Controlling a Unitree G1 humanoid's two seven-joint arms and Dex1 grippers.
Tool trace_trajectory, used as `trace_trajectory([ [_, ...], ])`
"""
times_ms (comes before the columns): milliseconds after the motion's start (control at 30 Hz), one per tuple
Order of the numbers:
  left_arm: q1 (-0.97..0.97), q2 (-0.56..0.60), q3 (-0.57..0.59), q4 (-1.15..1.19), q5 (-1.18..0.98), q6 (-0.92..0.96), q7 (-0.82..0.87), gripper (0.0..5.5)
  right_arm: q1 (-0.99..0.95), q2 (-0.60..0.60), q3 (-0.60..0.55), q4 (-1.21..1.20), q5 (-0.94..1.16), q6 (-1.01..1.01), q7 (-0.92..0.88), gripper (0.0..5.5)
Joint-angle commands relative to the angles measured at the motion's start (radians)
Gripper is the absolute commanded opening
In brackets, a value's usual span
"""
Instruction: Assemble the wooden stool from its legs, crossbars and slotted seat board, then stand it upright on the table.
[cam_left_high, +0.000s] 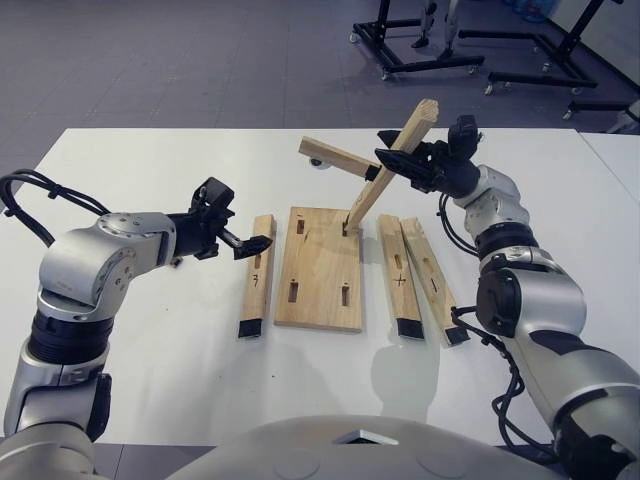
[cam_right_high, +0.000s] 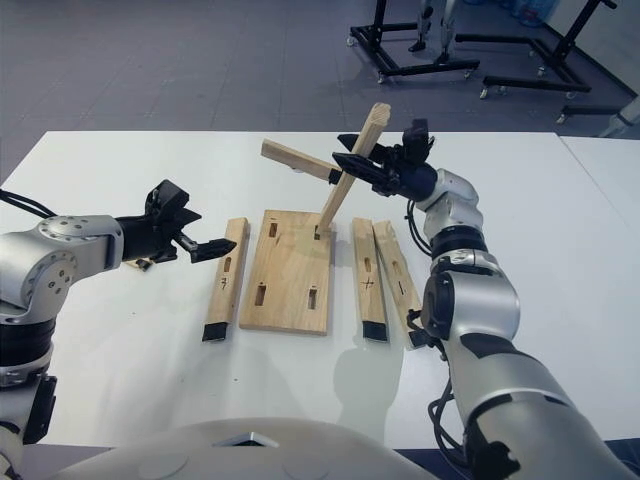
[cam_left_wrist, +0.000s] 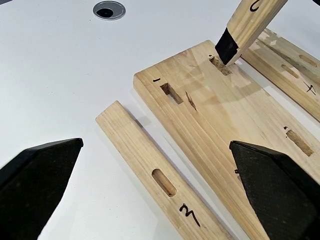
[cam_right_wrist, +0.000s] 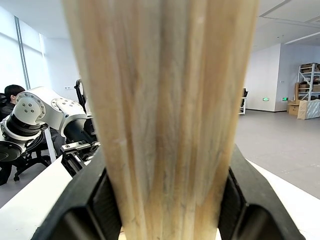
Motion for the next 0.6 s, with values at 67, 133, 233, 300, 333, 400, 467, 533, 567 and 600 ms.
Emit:
trace_trajectory([
  [67,0.012,-0.001,-0.018,-0.004,0.001,-0.004,0.002,5.40,0.019,0.013,-0.001,-0.007,-0.006,-0.007,0.011,2.05],
  [133,0.015,-0.003,-0.020,-0.006,0.000,-0.003,0.003,5.40,0.026,0.019,0.002,-0.009,-0.007,-0.007,0.013,2.05],
  [233,0.015,-0.005,-0.023,-0.008,-0.001,-0.001,0.004,5.40,0.035,0.027,0.005,-0.013,-0.010,-0.010,0.013,2.05],
  [300,0.018,-0.006,-0.025,-0.010,-0.001,-0.002,0.006,5.40,0.044,0.036,0.012,-0.017,-0.015,-0.016,0.014,2.05],
  [333,0.020,-0.006,-0.027,-0.011,0.000,-0.004,0.007,5.40,0.048,0.039,0.017,-0.019,-0.019,-0.021,0.014,2.05],
  [400,0.025,-0.008,-0.028,-0.015,0.001,-0.005,0.010,5.40,0.045,0.041,0.024,-0.025,-0.023,-0.024,0.014,2.05],
  [467,0.027,-0.009,-0.032,-0.017,0.002,-0.008,0.011,5.40,0.041,0.037,0.032,-0.031,-0.028,-0.028,0.014,2.05],
  [533,0.031,-0.011,-0.035,-0.018,0.005,-0.011,0.014,5.40,0.037,0.035,0.048,-0.036,-0.033,-0.027,0.016,2.05],
  [567,0.034,-0.012,-0.035,-0.019,0.005,-0.011,0.016,5.40,0.037,0.035,0.059,-0.037,-0.036,-0.026,0.016,2.05],
  [600,0.039,-0.015,-0.033,-0.024,0.005,-0.009,0.020,5.40,0.037,0.035,0.069,-0.039,-0.038,-0.024,0.017,2.05],
])
